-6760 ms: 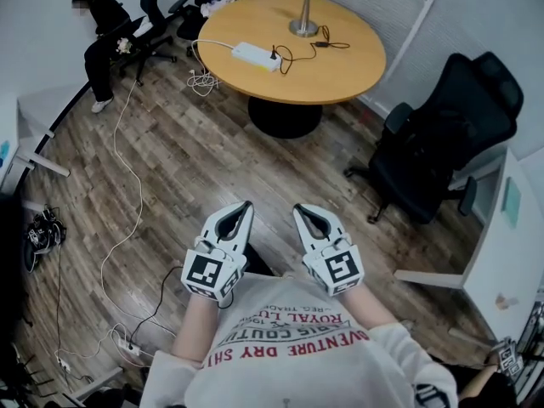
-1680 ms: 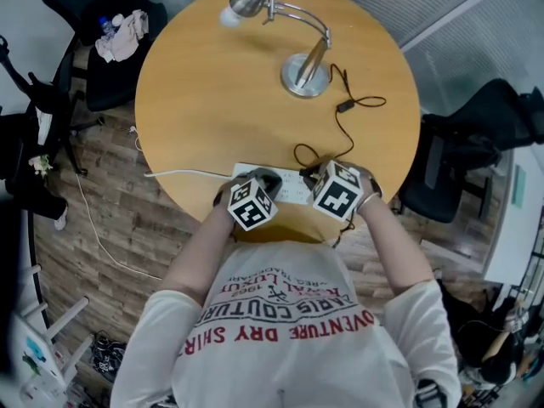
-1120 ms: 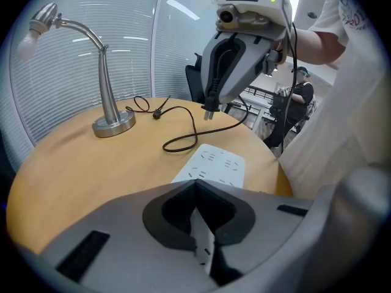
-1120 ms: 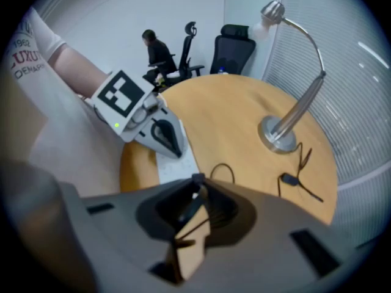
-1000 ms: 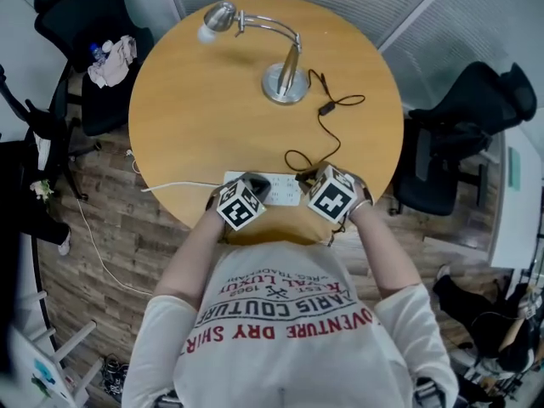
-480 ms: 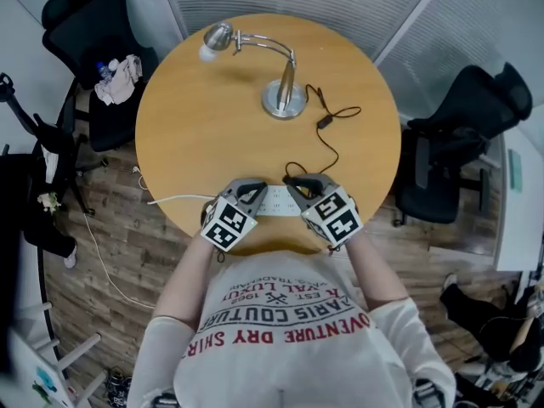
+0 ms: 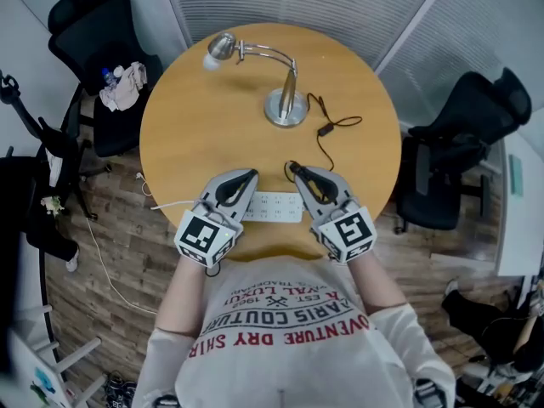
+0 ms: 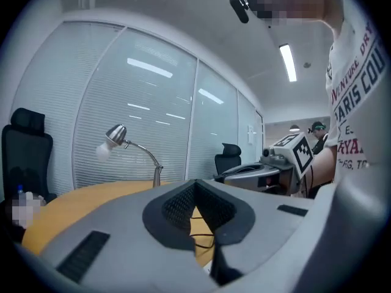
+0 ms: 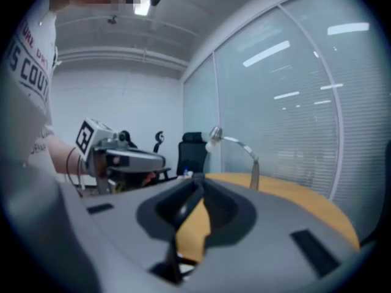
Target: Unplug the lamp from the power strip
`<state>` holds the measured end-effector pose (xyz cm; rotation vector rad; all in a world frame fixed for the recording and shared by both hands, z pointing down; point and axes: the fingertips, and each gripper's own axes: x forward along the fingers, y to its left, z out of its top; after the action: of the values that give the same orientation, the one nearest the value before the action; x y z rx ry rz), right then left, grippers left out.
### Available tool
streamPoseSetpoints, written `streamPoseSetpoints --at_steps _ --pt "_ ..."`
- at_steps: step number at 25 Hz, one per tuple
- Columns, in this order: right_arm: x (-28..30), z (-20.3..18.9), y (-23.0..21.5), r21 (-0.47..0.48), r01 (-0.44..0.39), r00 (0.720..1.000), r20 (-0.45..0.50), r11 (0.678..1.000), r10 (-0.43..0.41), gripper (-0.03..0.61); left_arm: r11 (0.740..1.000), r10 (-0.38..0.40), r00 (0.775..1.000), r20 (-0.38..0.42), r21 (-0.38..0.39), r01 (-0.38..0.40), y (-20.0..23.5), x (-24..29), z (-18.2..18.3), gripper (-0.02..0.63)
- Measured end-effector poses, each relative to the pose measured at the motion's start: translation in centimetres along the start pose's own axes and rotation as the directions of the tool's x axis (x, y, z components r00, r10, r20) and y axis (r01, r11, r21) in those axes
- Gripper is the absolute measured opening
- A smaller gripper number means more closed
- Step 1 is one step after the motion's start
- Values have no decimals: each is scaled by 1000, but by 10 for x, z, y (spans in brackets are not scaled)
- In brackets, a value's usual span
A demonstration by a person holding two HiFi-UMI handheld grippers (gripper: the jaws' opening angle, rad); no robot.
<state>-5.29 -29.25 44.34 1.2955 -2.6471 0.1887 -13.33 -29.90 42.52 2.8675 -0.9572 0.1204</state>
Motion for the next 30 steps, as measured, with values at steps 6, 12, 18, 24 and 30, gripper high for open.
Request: streamPoseSetpoints --at_steps 6,12,18,24,30 --pt "-9 23 -4 43 48 993 107 998 -52 72 998 36 996 87 40 -40 3 -11 24 31" --pt "-12 25 -7 80 84 987 129 993 -93 72 996 82 989 127 -34 -78 8 -13 26 31" --pt "-12 23 -7 61 95 988 120 994 -101 72 996 85 991 107 -40 -81 10 -11 22 31" --pt "-10 20 -2 30 87 990 108 996 -90 71 995 74 992 100 -74 -67 7 -6 18 31" --pt "-8 21 0 9 88 991 103 996 -89 71 995 69 993 100 -83 -61 8 -4 17 31"
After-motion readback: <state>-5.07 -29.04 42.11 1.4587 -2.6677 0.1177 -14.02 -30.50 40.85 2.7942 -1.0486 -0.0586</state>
